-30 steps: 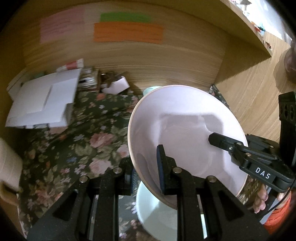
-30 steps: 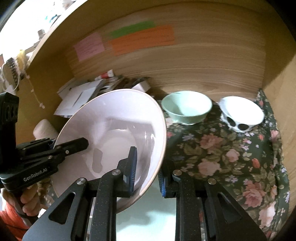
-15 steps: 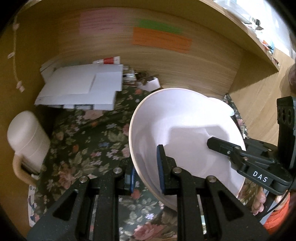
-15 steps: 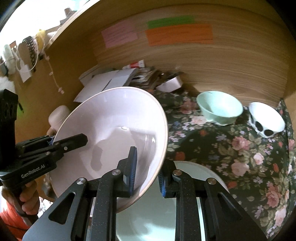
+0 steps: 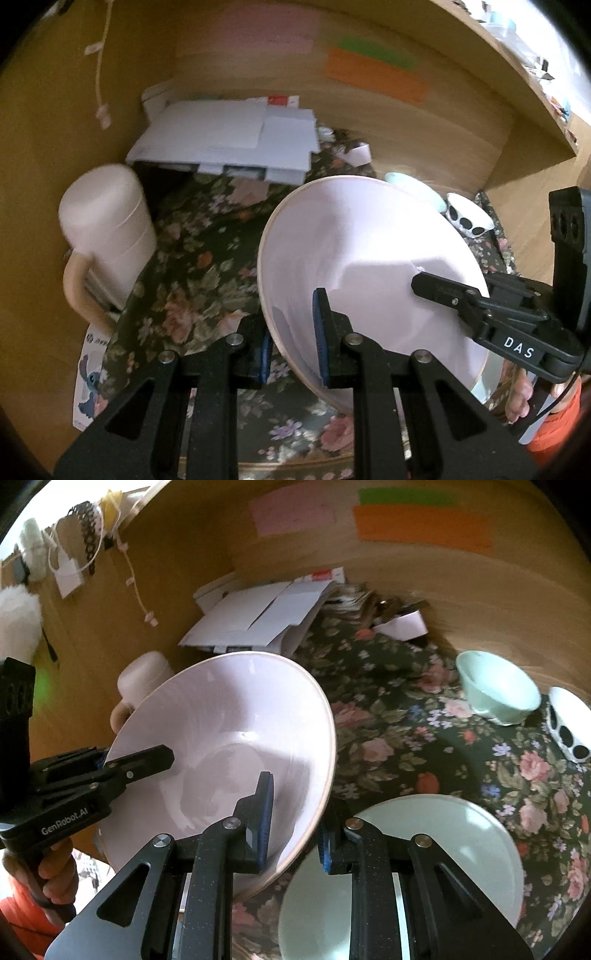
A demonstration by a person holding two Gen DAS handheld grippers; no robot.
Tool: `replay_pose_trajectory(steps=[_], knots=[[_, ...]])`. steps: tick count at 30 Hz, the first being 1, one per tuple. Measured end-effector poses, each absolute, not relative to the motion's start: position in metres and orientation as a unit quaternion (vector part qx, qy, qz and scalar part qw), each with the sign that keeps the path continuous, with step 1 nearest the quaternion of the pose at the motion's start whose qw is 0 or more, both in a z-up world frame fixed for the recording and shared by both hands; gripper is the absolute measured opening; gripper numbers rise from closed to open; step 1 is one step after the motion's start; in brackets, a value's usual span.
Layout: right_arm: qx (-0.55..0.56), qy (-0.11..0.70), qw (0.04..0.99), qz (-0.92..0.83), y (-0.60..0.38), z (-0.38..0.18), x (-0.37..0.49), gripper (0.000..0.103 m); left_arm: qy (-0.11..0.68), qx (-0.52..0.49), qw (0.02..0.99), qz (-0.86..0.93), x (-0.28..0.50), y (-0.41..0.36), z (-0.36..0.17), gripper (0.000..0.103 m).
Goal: Organize plates and bowls
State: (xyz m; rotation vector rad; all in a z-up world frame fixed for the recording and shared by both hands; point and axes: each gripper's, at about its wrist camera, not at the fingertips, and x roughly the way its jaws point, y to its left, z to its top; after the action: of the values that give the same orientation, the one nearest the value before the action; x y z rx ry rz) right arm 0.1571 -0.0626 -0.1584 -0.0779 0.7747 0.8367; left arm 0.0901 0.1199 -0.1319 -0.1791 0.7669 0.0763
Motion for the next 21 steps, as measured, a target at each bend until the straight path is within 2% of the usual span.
replay_pose_trajectory(steps=[21], knots=[[-0.083, 0.436, 0.799, 0.406, -0.011, -0.206, 0.168, 0.020, 0.422, -0.119, 0.896, 0.066, 0.091, 0.160, -0.180, 0.019]])
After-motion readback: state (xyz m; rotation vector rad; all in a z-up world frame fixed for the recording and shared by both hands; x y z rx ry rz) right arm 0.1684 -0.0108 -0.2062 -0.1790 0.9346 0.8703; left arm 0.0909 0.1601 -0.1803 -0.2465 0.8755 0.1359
